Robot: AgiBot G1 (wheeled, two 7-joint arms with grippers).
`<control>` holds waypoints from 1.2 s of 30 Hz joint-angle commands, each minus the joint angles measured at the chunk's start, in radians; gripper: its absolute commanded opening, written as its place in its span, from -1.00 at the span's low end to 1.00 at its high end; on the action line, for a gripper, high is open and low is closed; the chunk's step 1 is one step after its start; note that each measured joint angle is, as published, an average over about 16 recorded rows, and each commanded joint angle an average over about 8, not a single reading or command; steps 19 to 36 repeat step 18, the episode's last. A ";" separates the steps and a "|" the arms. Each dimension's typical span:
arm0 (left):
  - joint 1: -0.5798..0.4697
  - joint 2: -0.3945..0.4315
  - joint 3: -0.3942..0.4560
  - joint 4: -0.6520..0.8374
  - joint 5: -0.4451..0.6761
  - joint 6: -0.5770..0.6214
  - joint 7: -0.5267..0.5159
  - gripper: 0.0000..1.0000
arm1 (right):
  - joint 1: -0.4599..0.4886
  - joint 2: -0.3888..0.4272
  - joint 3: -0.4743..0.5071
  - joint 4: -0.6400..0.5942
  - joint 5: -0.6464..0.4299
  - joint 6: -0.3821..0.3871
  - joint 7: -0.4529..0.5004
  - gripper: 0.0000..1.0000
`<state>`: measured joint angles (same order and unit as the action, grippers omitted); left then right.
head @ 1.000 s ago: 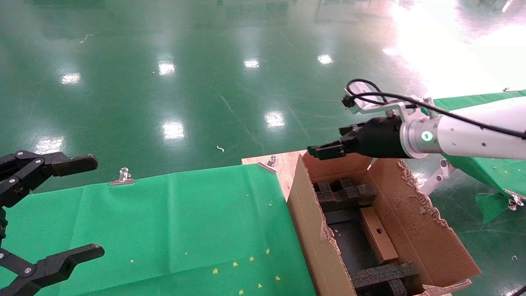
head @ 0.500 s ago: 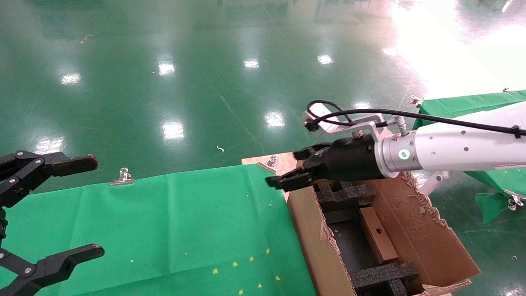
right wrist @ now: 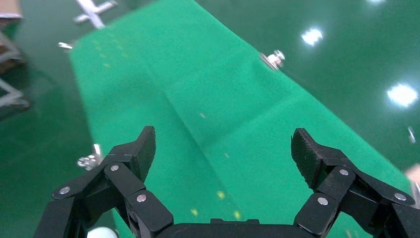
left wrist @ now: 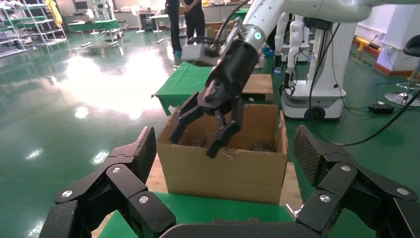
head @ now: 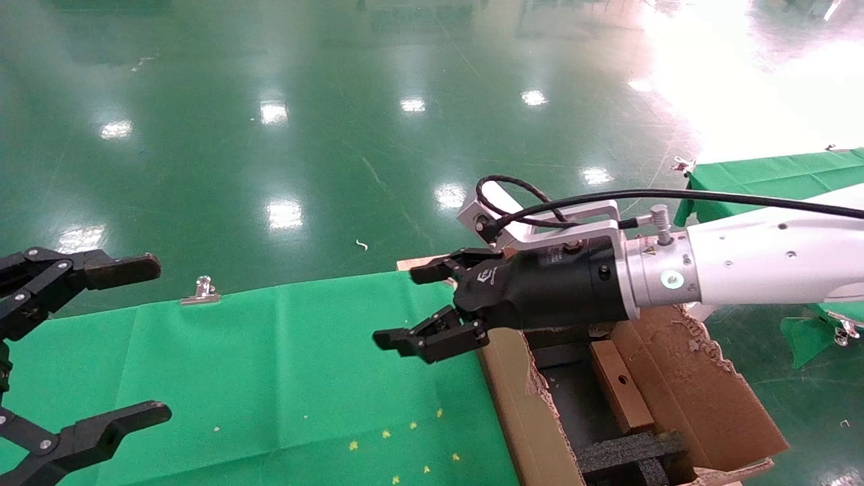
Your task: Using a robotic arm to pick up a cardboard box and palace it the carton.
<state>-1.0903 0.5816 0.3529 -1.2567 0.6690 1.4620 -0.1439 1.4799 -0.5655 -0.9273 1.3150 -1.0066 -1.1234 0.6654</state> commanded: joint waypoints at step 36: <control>0.000 0.000 0.000 0.000 0.000 0.000 0.000 1.00 | -0.336 -0.038 0.537 -0.026 0.229 -0.309 -0.396 1.00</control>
